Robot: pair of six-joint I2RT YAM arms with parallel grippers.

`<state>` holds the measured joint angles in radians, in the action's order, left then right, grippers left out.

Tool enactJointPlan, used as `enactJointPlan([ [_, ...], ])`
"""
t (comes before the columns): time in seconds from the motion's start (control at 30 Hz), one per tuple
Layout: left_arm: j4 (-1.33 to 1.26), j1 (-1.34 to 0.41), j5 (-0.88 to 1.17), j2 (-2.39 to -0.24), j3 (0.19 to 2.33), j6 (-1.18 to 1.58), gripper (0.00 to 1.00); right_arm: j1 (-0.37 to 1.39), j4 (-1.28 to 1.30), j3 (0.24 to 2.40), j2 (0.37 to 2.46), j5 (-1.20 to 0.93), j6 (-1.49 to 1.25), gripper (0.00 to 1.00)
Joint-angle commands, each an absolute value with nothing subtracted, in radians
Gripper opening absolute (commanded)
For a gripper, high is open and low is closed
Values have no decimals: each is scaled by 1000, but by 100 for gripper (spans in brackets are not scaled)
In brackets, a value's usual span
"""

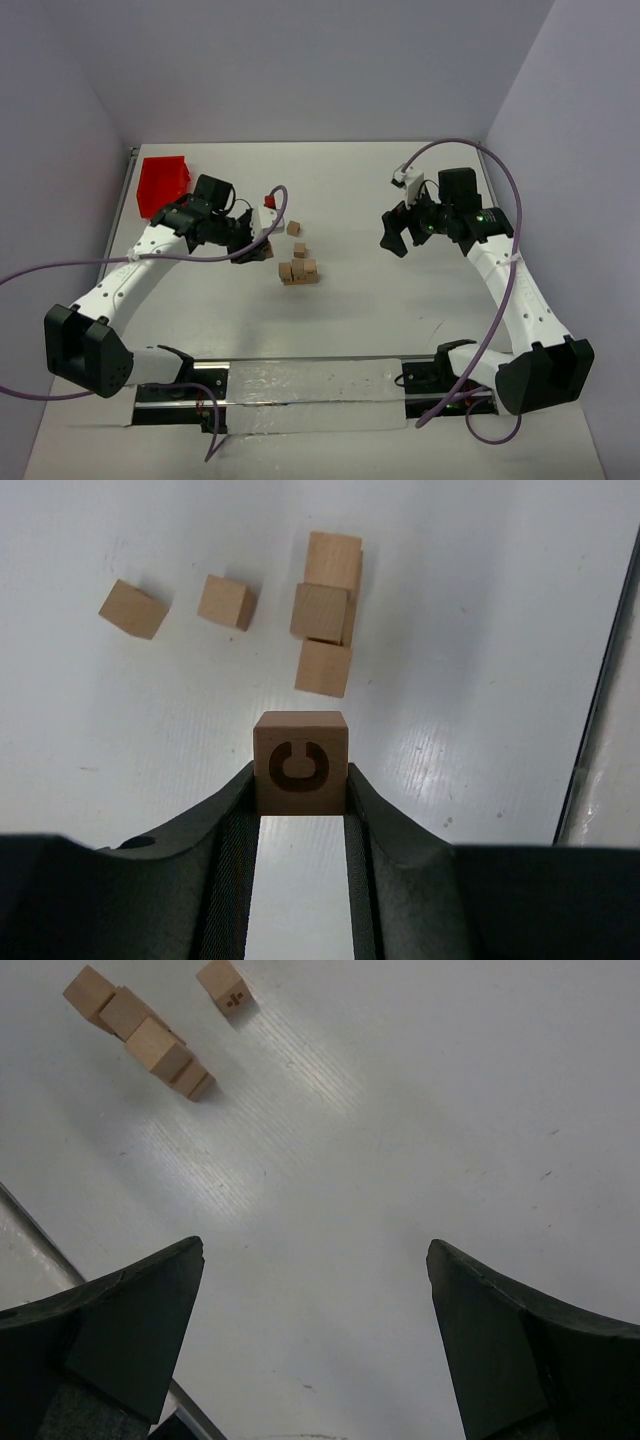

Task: Build the wood block tower

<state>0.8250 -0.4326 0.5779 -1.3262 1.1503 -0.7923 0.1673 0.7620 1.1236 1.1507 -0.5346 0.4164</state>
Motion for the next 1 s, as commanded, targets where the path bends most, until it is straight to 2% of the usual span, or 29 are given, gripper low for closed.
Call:
enactJointPlan([
  [0.0, 768, -473, 578, -1304, 1144, -720, 0, 164, 737, 1157, 1153, -518, 426, 100],
  [0.33, 695, -528, 500, -1291, 1131, -654, 0, 166, 616, 1228, 1221, -415, 377, 100],
  [0.57, 706, -540, 484, -1271, 1125, -630, 0, 182, 669, 1300, 1274, -441, 369, 100],
  [0.8, 673, -550, 507, -1292, 1142, -605, 3, 193, 672, 1247, 1223, -380, 450, 100],
  [0.97, 685, -586, 479, -1330, 1154, -666, 0, 232, 707, 1282, 1199, -379, 446, 100],
])
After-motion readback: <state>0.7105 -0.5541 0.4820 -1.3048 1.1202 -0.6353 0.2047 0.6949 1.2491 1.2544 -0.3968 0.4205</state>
